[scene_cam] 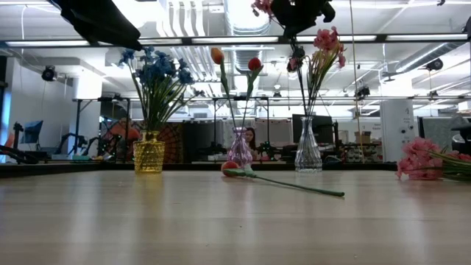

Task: Sort flowers into vase by color
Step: Put the left pink flowers into the transparent vase

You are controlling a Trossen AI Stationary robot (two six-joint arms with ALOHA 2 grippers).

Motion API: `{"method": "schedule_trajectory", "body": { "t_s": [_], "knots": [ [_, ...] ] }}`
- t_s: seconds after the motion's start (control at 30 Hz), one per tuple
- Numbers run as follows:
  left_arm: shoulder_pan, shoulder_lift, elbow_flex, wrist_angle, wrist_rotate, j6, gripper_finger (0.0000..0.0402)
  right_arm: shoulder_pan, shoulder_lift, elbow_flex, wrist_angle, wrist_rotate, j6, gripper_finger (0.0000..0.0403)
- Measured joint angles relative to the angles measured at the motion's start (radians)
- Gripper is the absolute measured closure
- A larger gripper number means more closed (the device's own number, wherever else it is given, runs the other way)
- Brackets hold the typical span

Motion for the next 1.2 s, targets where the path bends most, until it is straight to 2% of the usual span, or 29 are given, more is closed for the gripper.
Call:
{"method": "schedule_trajectory", "body": {
  "t_s": [1.2],
  "knots": [
    [0.000, 0.000, 0.000, -0.002, 0.000, 0.006, 0.0176, 0.001, 0.000, -0.020, 0.005, -0.003, 0.017, 0.0360]
  ]
}}
